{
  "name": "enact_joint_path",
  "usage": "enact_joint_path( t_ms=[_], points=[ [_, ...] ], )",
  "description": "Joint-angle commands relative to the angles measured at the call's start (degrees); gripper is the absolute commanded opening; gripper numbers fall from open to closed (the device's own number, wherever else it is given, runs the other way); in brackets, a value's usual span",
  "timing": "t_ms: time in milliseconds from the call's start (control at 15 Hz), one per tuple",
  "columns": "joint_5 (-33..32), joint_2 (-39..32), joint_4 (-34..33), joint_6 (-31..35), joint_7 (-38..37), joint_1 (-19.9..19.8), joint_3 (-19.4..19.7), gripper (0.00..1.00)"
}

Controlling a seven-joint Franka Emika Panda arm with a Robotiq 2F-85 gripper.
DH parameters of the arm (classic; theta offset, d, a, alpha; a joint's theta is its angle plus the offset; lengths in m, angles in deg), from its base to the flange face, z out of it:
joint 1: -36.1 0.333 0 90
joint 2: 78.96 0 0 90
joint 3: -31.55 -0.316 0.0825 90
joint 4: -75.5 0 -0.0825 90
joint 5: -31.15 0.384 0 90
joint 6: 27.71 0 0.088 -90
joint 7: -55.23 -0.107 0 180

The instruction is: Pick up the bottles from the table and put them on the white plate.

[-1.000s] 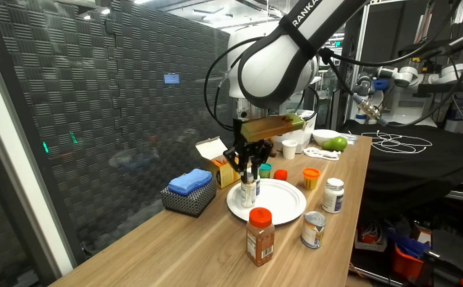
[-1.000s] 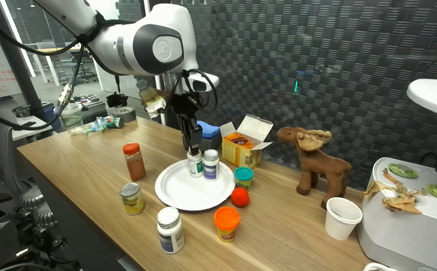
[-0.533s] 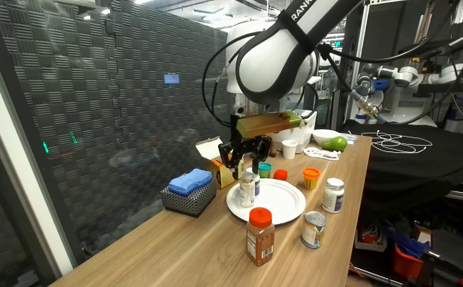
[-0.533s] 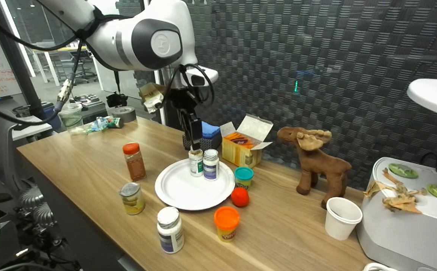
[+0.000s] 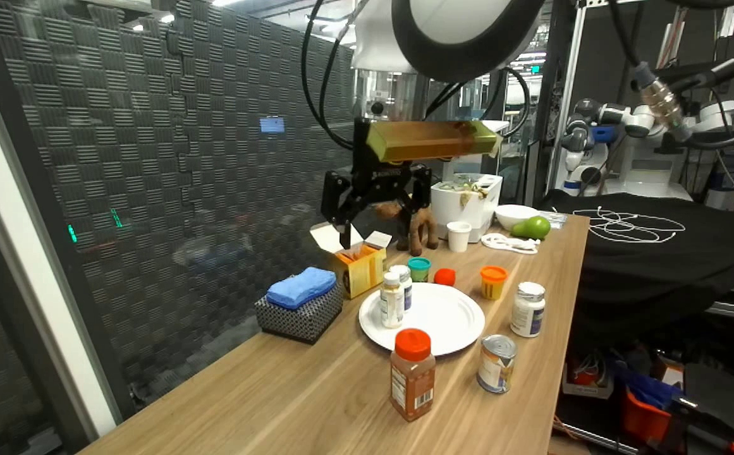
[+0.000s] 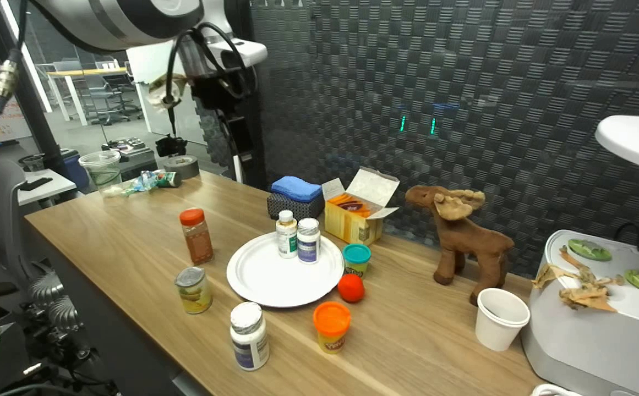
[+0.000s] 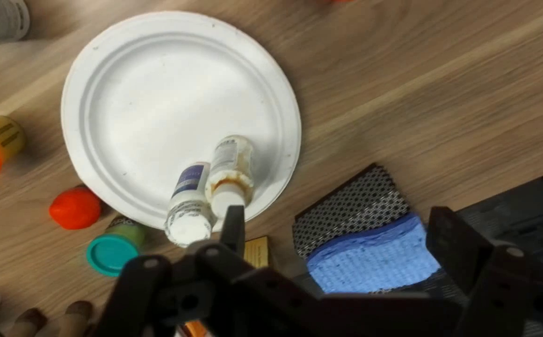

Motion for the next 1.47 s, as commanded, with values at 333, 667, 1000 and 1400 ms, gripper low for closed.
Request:
enact_joint_path(
  t_ms=[333, 667, 1000, 1400],
  points=[
    [1.5, 4.4, 10.2, 1.7, -0.2, 0.4, -6.9, 1.0],
    [0.5, 2.3, 12.2, 3.4, -0.1, 0.3, -6.9, 1.0],
    [1.0, 0.3, 12.3, 4.7, 0.6, 0.4, -6.6, 1.0],
    [0.9, -1.1, 12.0, 4.4, 0.8, 0.6, -6.3, 0.58]
  ],
)
